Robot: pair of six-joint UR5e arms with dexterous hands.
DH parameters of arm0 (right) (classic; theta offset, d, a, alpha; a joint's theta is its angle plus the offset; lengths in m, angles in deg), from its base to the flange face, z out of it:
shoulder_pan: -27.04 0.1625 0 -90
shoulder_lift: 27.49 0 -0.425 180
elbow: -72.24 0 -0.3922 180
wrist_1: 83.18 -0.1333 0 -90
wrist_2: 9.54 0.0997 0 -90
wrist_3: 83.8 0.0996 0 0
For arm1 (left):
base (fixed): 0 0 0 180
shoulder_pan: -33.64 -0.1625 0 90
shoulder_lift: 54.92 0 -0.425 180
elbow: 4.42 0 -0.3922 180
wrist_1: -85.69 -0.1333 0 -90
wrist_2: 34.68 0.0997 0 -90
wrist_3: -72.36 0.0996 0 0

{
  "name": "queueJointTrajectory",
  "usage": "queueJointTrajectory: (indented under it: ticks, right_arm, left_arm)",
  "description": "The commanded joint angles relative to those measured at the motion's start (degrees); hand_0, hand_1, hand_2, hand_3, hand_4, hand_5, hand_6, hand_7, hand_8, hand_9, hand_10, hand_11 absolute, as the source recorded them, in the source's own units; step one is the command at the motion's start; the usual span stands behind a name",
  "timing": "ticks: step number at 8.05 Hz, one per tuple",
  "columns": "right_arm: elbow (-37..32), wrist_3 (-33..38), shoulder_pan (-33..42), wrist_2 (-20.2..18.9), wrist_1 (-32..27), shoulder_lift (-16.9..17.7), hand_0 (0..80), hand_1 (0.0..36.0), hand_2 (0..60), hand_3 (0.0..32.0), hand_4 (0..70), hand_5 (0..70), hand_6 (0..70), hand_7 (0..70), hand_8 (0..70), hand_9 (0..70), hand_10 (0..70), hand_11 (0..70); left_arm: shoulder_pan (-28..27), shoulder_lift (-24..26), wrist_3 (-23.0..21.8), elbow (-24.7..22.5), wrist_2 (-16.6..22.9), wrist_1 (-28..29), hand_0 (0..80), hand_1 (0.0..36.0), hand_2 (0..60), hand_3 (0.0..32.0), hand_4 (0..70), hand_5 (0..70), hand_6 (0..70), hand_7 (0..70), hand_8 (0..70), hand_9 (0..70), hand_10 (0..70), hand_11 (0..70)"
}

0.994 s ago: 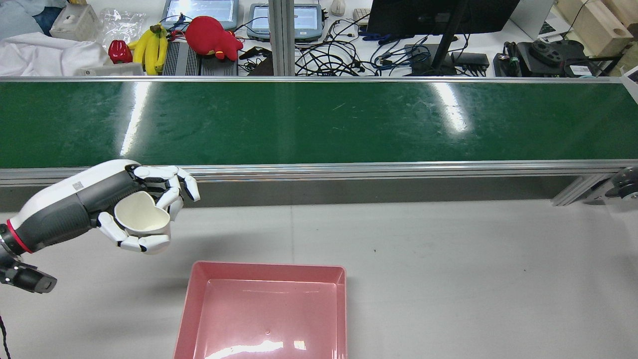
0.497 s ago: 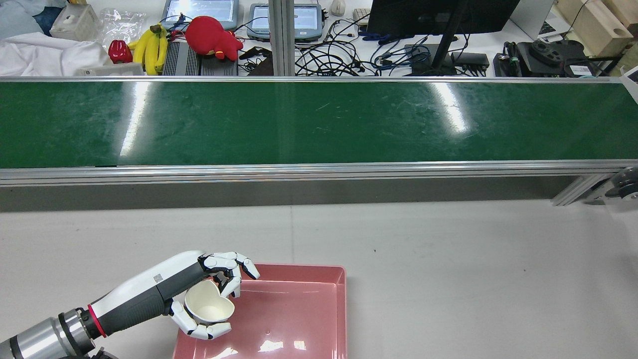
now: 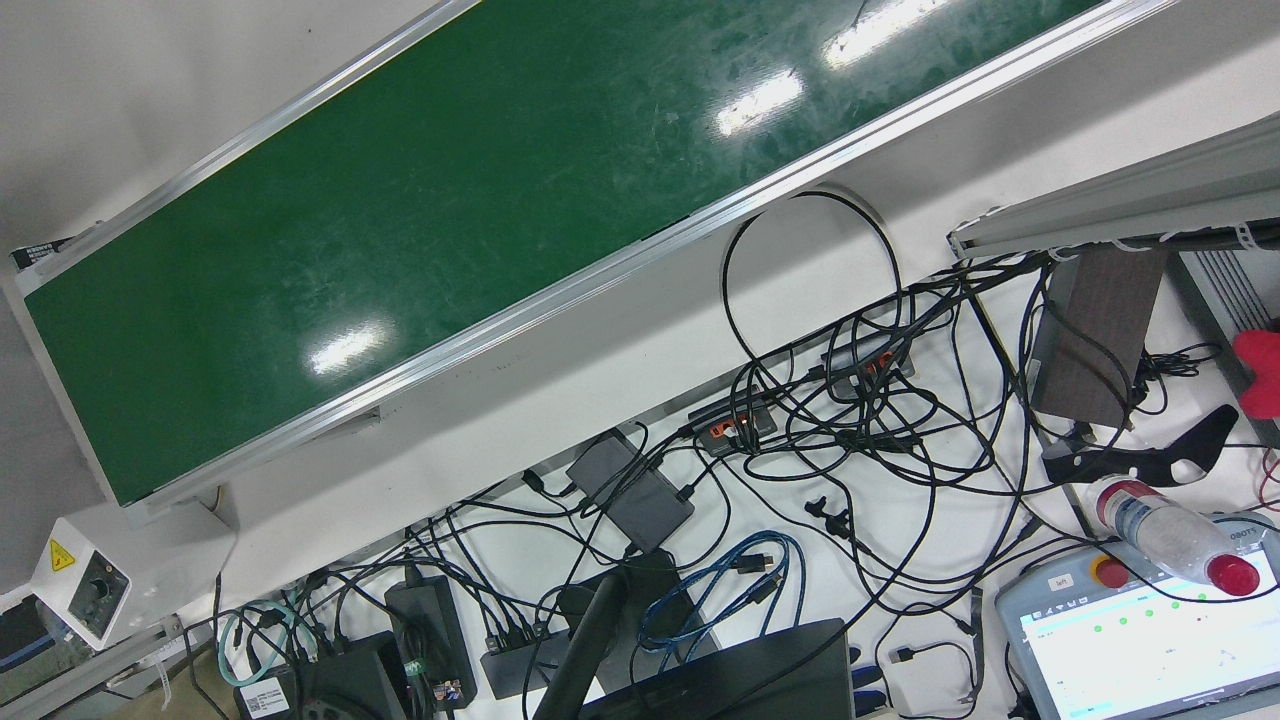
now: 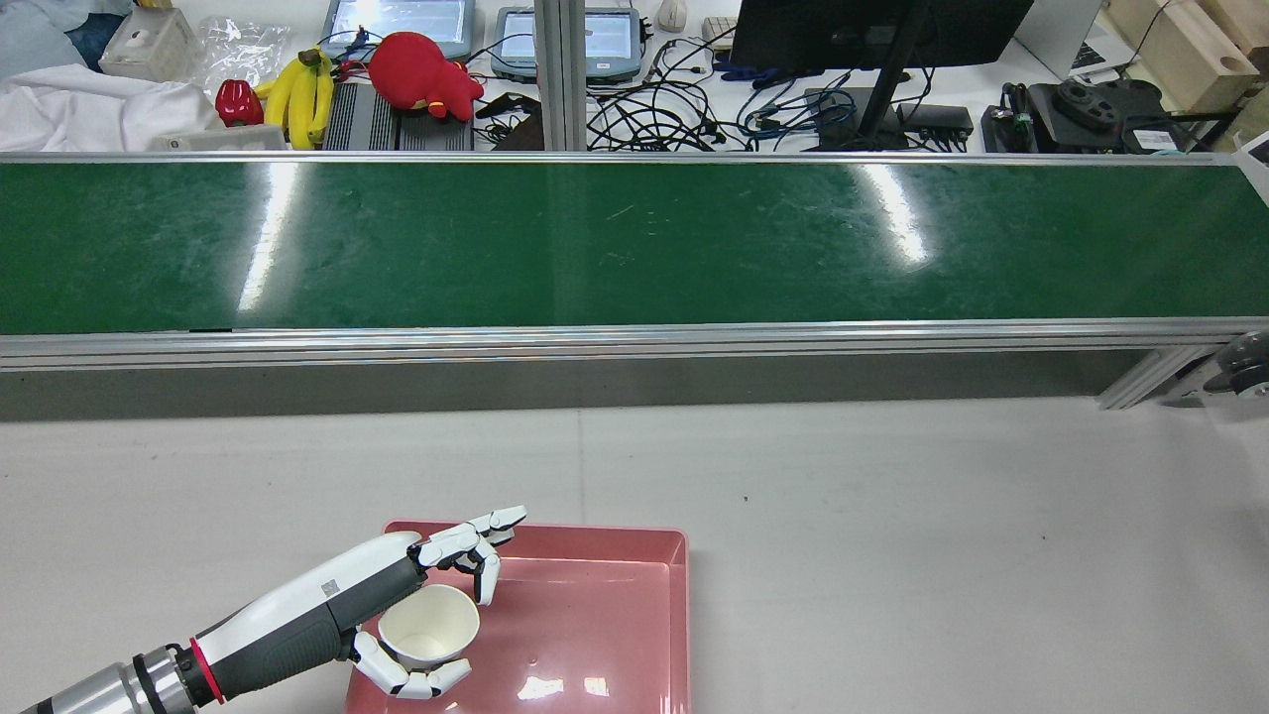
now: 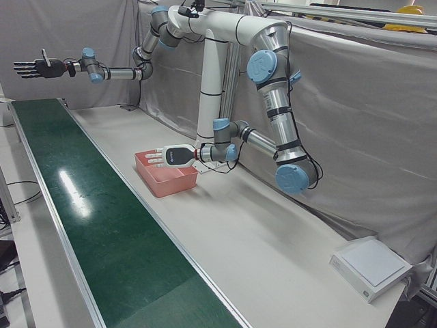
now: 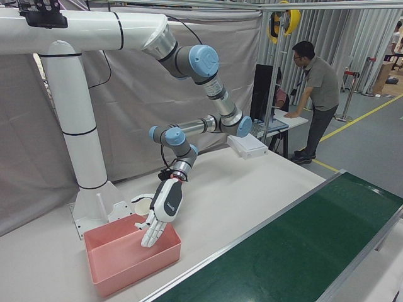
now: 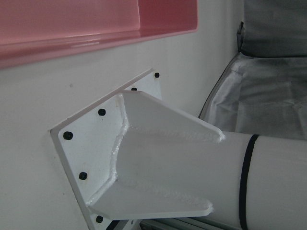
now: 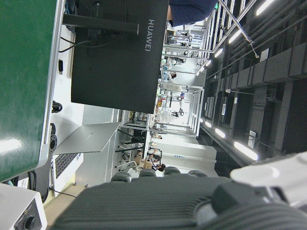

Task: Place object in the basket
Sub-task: 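Lower the cup into the pink tray and open the left hand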

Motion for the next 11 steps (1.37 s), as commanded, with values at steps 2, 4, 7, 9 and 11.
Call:
queueJointTrajectory:
  ticks: [2,4,7,9,11]
  right_arm:
    - [0.0,-0.05,0.0,0.0,0.0,0.0,0.0,0.0,0.0,0.0,0.0,0.0,0.0,0.0,0.0,0.0,0.0,0.0]
    - [0.0,-0.05,0.0,0.0,0.0,0.0,0.0,0.0,0.0,0.0,0.0,0.0,0.0,0.0,0.0,0.0,0.0,0.0]
    - [0.0,0.04,0.0,0.0,0.0,0.0,0.0,0.0,0.0,0.0,0.0,0.0,0.0,0.0,0.0,0.0,0.0,0.0]
    - [0.0,-0.05,0.0,0.0,0.0,0.0,0.0,0.0,0.0,0.0,0.0,0.0,0.0,0.0,0.0,0.0,0.0,0.0]
    - [0.0,0.04,0.0,0.0,0.0,0.0,0.0,0.0,0.0,0.0,0.0,0.0,0.0,0.0,0.0,0.0,0.0,0.0]
  left_arm:
    - [-0.12,-0.01,0.26,-6.4,0.08,-7.78,51.4,12.1,0.0,7.0,0.0,43.6,0.2,3.5,3.8,1.6,4.5,8.2]
    - [-0.12,-0.01,0.09,-7.9,0.08,-9.28,47.6,5.7,0.0,8.0,0.0,41.9,0.0,2.3,2.7,0.6,3.7,6.4]
    - [1.19,-0.27,-0.26,-15.68,0.08,-11.56,44.0,2.0,0.0,3.2,0.0,52.0,1.3,4.1,5.8,5.6,9.2,13.9]
    - [7.75,-0.19,-5.06,-19.33,-0.19,-14.63,47.2,5.0,0.0,0.0,10.0,65.7,4.6,6.9,8.0,8.6,12.6,18.9]
    - [15.14,-0.36,-9.56,-19.24,0.08,-15.34,46.5,4.4,0.0,0.0,19.3,70.0,9.1,15.2,13.6,17.4,18.3,26.8]
